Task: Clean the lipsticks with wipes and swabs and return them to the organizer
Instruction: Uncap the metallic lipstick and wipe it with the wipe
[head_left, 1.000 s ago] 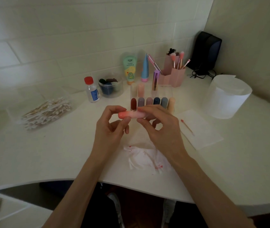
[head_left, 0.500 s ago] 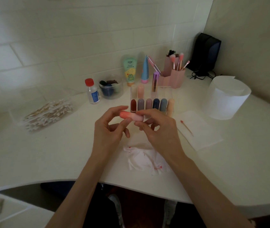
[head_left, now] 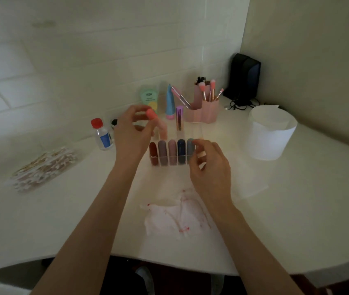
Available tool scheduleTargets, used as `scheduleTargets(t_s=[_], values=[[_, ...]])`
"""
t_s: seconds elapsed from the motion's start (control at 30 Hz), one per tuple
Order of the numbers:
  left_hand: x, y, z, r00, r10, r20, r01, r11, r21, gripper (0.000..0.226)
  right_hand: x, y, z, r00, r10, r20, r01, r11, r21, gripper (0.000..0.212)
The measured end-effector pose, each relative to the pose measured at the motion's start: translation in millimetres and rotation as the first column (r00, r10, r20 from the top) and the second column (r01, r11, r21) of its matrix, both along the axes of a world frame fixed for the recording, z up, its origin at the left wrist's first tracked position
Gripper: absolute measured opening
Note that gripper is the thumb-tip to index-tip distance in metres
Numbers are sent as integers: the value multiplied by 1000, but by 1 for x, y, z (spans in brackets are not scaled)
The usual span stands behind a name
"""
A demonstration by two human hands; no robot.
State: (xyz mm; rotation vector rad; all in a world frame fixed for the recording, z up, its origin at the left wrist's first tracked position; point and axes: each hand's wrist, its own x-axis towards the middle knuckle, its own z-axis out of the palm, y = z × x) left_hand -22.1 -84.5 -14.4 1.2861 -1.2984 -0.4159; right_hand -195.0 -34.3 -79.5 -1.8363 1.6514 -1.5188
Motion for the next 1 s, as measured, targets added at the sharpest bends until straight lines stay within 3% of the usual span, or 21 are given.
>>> scheduleTargets(t_s=[0.37,0.47,0.6,0.8,1.0], values=[[-20,-39,-1,947,-48,319,-5,987,162,16,-5,-2,0,999,-44,22,43,999,26,25],[-19,-46,-3,909,-75,410,-29,970,240,20,-4,-3,-2,998,-59,2,59,998,24,24],[-15,-54,-6,865,-43,500,-86,969,232,30,-4,-4,-2,998,-64,-21,64,997,34,24],[-17,-57,-7,875,-148,460,-30,934,357,32,-3,-3,-1,998,-67,-21,67,998,17,23],[-20,-58,4,874,-200,442,50,944,327,53,-2,-3,0,998,-68,-14,68,998,7,23]])
